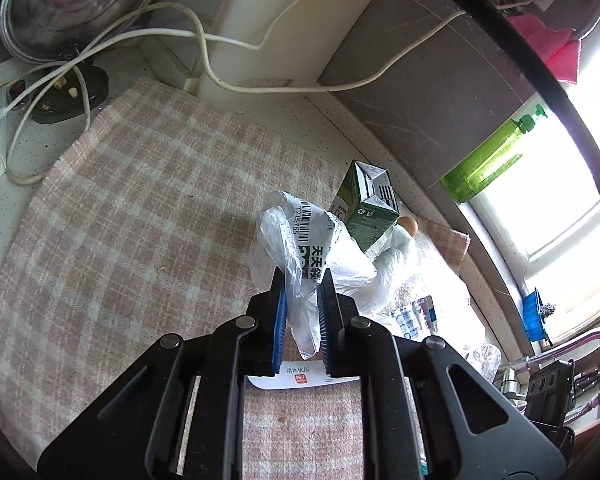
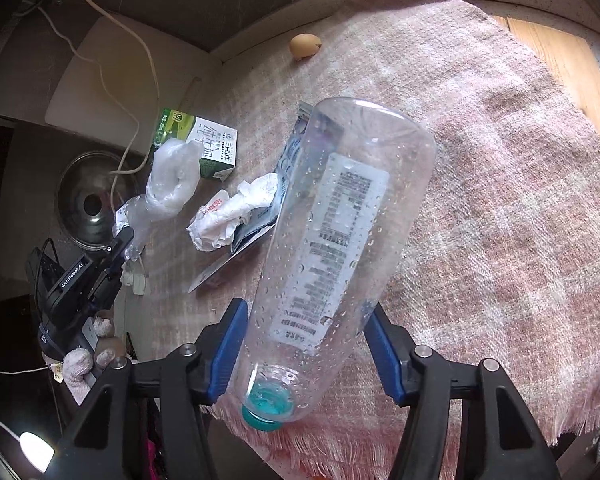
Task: Collect trash
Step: 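Carry the plastic bag and clear bottle with both tools over the wastebasket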
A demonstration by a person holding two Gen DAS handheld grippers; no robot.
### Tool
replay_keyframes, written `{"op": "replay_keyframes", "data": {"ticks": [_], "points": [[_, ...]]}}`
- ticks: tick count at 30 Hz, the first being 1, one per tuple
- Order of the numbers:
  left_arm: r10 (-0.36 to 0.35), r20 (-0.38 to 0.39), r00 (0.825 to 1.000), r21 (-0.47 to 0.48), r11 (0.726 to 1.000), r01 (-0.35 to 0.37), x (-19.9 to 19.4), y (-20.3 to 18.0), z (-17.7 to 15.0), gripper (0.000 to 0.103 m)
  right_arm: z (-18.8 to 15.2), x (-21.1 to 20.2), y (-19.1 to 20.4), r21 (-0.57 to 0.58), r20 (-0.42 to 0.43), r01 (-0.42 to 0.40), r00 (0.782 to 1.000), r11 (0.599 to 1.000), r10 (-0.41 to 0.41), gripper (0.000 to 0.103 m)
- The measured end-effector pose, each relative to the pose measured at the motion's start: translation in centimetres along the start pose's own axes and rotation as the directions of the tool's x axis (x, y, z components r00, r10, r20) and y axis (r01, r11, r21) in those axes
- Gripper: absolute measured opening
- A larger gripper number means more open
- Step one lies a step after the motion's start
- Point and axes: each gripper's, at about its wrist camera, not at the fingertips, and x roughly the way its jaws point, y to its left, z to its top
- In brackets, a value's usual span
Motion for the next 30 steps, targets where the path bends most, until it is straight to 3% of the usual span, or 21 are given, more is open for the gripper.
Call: {"op": "replay_keyframes", "data": {"ticks": [4,14,30], "points": [[0.005,0.034,0.999,-0.014,1.0,-0.005,-2.4,1.2,-0.5,0.012,-0.3,-1.1,0.5,-0.018,0.018,-0.008,1.0,1.0,0.008,0.06],[0.018,0.031,0.999,-0.033,0.999,-0.017,-6.7,3.6,-3.7,0.012,-2.8,-2.4,2.5,-0.056,0.026,-0.025,0.999,0.998,0.026,0.059],[0.03,0.006,1.0,-0.021,0.999,-0.03,-12.7,5.8,-10.0,0.012,-10.2,-2.6,6.0,-0.145,-0.027,-0.034,0.999,0.989,0.03,0.058]]}}
